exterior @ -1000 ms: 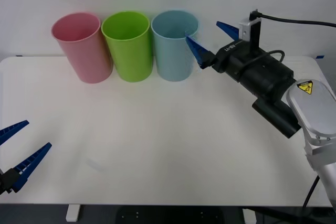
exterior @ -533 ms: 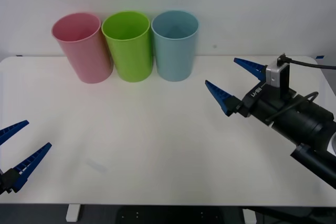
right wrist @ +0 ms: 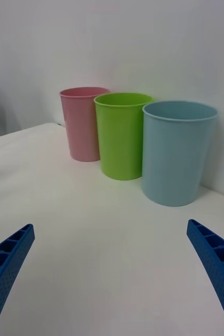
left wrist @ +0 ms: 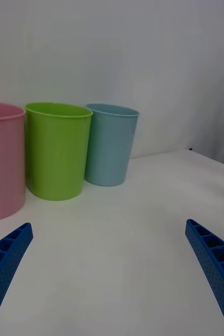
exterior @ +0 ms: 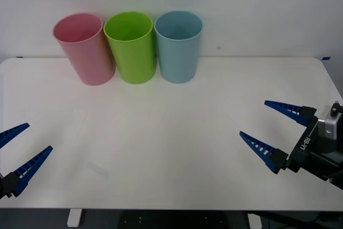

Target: Grasp the object on the table and drop it into the matching bin: aluminum can to the light blue bin, PET bottle to the pink bin.

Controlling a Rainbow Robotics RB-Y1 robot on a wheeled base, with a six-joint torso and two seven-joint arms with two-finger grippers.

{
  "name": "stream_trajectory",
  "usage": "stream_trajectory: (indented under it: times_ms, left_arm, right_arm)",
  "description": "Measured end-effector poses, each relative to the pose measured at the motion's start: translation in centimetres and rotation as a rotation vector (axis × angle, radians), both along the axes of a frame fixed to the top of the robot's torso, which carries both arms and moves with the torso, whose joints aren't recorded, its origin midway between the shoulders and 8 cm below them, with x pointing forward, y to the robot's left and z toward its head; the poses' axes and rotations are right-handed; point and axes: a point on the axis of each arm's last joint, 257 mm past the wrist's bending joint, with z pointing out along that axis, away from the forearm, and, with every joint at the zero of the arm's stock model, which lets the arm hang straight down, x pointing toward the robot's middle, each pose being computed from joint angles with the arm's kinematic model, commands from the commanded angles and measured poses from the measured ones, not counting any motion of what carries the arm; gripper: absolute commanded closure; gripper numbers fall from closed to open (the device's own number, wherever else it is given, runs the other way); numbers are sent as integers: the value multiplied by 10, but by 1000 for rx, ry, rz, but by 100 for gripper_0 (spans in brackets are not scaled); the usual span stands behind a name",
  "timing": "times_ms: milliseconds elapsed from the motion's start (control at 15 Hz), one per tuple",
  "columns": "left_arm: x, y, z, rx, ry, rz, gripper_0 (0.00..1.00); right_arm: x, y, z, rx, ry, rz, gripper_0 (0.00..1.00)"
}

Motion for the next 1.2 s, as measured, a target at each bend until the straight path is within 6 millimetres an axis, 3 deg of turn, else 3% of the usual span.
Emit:
stream_trajectory:
  times_ms: [200, 400, 933, 1200]
  left_arm:
    - [0, 0, 0, 0, 0, 0, 0]
    - [0, 0, 0, 0, 0, 0, 0]
    - [0, 0, 0, 0, 0, 0, 0]
    - [0, 0, 0, 0, 0, 0, 0]
  right_arm:
    - [-19, -21, -7, 3, 24, -16, 0]
    - [-25, -43, -10, 30, 40, -62, 0]
    - [-15, -86, -15, 31, 35, -152, 0]
    - [-15, -93, -21, 36, 50, -164, 0]
